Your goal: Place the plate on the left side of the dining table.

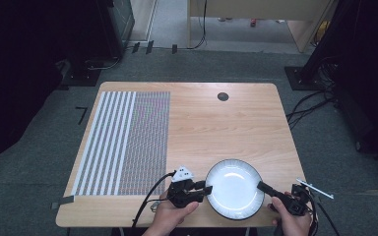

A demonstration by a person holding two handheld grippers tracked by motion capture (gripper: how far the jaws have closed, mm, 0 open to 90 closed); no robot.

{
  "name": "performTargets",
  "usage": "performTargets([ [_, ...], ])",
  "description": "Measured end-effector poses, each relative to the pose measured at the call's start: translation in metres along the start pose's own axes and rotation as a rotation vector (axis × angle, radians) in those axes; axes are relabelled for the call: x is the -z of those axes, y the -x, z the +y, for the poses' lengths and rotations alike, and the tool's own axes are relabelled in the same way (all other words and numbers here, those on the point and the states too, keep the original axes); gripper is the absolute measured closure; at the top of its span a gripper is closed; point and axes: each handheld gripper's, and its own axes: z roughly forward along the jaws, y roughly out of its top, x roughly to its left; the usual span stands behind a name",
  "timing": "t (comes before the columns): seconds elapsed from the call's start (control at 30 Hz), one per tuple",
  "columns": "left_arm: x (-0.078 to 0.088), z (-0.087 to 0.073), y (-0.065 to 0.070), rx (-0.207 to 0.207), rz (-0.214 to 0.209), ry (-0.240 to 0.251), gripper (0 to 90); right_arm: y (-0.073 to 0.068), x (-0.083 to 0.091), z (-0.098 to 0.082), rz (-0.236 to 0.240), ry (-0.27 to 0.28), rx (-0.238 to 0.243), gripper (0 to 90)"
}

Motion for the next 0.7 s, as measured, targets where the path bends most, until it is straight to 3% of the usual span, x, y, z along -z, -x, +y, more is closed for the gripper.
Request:
performTargets([
  [0.03,0.0,0.0,0.0,0.0,0.0,0.0,65.3,0.0,0.0,0.0,0.0,0.0,0.0,85.1],
  [0.13,0.007,0.006,-0.006,0.066,-0.046,-0.011,66.9,-0.005,0.001,-0.001,0.028,0.008,0.007,85.0],
  [0.2,0.008,0.007,-0.007,0.072,-0.039,-0.014,67.7,-0.006,0.001,-0.002,0.029,0.015,0.014,85.0],
  [0.43,0.02,0.015,-0.008,0.053,0.031,-0.045,73.4,-0.026,0.0,-0.007,0.039,0.033,0.059,84.2],
  [0.7,0.04,0.025,-0.014,0.044,0.039,-0.015,74.3,-0.043,-0.006,-0.004,0.073,0.029,0.071,84.1],
])
